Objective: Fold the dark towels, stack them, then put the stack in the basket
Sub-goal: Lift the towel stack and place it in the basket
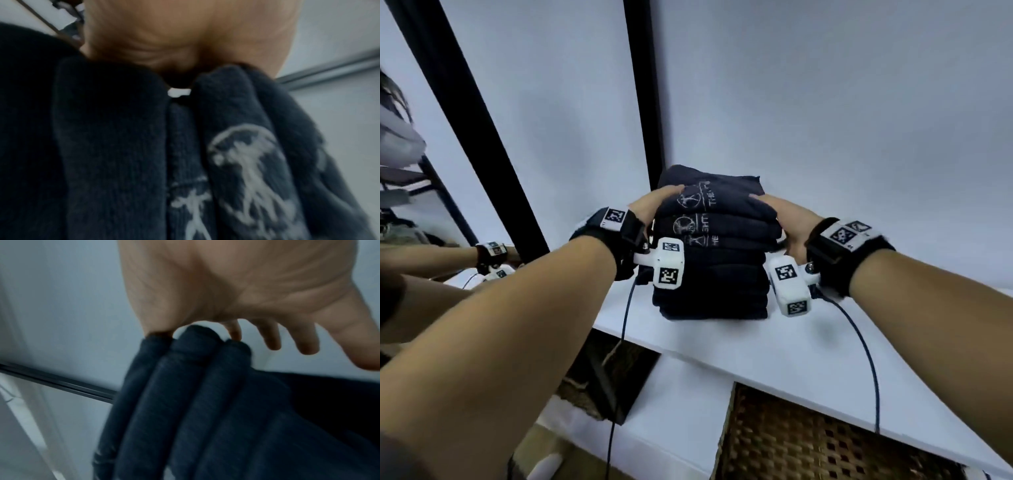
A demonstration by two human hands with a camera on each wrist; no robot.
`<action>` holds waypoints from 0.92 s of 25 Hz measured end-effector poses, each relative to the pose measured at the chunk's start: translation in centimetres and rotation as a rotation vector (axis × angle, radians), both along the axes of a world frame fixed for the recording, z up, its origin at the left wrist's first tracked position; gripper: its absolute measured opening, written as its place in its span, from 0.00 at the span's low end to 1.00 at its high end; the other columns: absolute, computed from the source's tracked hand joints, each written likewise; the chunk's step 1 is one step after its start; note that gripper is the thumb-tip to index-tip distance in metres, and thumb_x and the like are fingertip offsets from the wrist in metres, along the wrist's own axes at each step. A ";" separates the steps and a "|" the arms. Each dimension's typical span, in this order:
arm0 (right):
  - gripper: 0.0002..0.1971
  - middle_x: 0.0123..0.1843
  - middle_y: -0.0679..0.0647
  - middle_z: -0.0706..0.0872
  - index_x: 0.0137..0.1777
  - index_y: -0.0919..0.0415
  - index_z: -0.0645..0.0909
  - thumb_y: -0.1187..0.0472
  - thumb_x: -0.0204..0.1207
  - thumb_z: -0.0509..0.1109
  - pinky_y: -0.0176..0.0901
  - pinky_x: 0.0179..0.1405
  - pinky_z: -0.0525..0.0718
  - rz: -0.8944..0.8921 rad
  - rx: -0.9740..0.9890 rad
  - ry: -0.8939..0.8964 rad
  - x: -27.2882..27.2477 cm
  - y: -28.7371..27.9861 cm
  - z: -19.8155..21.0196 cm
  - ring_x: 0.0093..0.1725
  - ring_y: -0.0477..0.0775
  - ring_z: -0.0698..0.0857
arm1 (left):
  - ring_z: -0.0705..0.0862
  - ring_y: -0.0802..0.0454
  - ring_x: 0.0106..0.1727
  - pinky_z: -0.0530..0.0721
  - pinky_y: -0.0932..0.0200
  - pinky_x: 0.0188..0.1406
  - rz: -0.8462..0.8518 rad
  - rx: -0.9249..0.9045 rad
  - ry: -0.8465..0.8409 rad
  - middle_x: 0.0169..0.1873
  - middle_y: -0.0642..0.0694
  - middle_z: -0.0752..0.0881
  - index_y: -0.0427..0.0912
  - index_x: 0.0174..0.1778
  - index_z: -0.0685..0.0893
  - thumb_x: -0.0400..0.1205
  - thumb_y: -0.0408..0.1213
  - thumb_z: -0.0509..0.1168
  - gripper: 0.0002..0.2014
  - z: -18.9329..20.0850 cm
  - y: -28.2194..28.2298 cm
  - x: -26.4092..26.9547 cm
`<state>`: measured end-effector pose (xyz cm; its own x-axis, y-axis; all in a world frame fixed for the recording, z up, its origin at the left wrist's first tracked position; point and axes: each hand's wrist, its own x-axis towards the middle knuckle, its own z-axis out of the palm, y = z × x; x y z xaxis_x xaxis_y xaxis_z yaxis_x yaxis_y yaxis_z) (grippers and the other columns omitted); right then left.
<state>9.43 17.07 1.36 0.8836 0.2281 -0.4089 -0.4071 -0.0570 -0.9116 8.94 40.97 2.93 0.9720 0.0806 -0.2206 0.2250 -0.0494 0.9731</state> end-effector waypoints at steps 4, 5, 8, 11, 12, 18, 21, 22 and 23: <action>0.30 0.15 0.54 0.79 0.14 0.56 0.79 0.42 0.76 0.68 0.44 0.20 0.78 0.198 0.144 0.141 -0.7 1.0 -2.2 0.16 0.54 0.80 | 0.91 0.45 0.38 0.88 0.52 0.42 -0.066 -0.118 0.152 0.40 0.41 0.92 0.43 0.44 0.90 0.76 0.62 0.67 0.23 -2.5 0.7 -1.5; 0.31 0.14 0.54 0.78 0.13 0.57 0.78 0.43 0.77 0.67 0.43 0.17 0.78 0.216 0.182 0.150 -0.6 1.0 -2.2 0.15 0.54 0.79 | 0.92 0.45 0.41 0.89 0.52 0.41 -0.061 -0.132 0.159 0.44 0.41 0.92 0.44 0.48 0.90 0.75 0.64 0.66 0.25 -2.7 1.0 -1.2; 0.34 0.12 0.53 0.75 0.10 0.57 0.76 0.43 0.77 0.65 0.38 0.13 0.75 0.185 0.256 0.164 -1.1 1.1 -1.6 0.12 0.52 0.76 | 0.92 0.46 0.41 0.89 0.55 0.33 -0.038 -0.148 0.179 0.45 0.41 0.92 0.44 0.52 0.88 0.76 0.66 0.64 0.27 -2.6 0.5 -1.2; 0.36 0.11 0.52 0.75 0.09 0.57 0.76 0.41 0.78 0.62 0.35 0.13 0.75 0.179 0.277 0.176 -1.8 1.2 -1.6 0.12 0.50 0.77 | 0.92 0.48 0.35 0.87 0.57 0.25 -0.004 -0.148 0.219 0.37 0.42 0.92 0.43 0.48 0.87 0.77 0.66 0.61 0.27 -2.9 -0.2 -1.9; 0.36 0.11 0.51 0.75 0.09 0.57 0.75 0.41 0.79 0.61 0.34 0.13 0.75 0.174 0.282 0.174 -2.2 1.1 -1.9 0.12 0.50 0.77 | 0.92 0.48 0.35 0.87 0.57 0.26 -0.013 -0.156 0.243 0.37 0.42 0.92 0.43 0.48 0.87 0.77 0.67 0.60 0.28 -2.9 -0.3 -2.4; 0.39 0.14 0.53 0.80 0.12 0.58 0.80 0.45 0.85 0.52 0.40 0.15 0.81 0.288 0.467 0.171 -8.1 0.8 -2.6 0.16 0.51 0.81 | 0.92 0.47 0.42 0.86 0.51 0.44 -0.107 -0.187 0.275 0.45 0.42 0.93 0.44 0.50 0.88 0.76 0.70 0.57 0.32 -3.3 -0.3 -8.1; 0.35 0.17 0.52 0.81 0.16 0.58 0.82 0.40 0.81 0.58 0.42 0.24 0.80 0.192 0.443 0.138 -12.8 1.0 -3.3 0.20 0.51 0.83 | 0.91 0.44 0.52 0.83 0.46 0.57 -0.149 -0.236 0.264 0.53 0.41 0.91 0.45 0.57 0.88 0.74 0.72 0.59 0.34 -4.0 0.0 -12.7; 0.32 0.20 0.53 0.83 0.19 0.58 0.84 0.39 0.78 0.61 0.43 0.31 0.80 0.155 0.424 0.120 -14.5 1.1 -3.4 0.24 0.51 0.85 | 0.90 0.43 0.55 0.83 0.45 0.60 -0.161 -0.264 0.259 0.55 0.40 0.90 0.46 0.60 0.88 0.73 0.72 0.61 0.35 -4.4 0.2 -14.3; 0.28 0.23 0.53 0.85 0.23 0.57 0.86 0.37 0.76 0.64 0.45 0.36 0.80 0.121 0.414 0.104 -16.1 1.2 -3.5 0.28 0.52 0.86 | 0.90 0.42 0.55 0.82 0.44 0.61 -0.173 -0.301 0.255 0.55 0.39 0.90 0.46 0.59 0.89 0.71 0.73 0.62 0.36 -4.8 0.5 -16.0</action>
<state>-6.68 18.29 -2.16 0.7995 0.4903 -0.3469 -0.5108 0.2512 -0.8222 -7.05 41.43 -1.84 0.8770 -0.1832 -0.4443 0.4734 0.1697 0.8644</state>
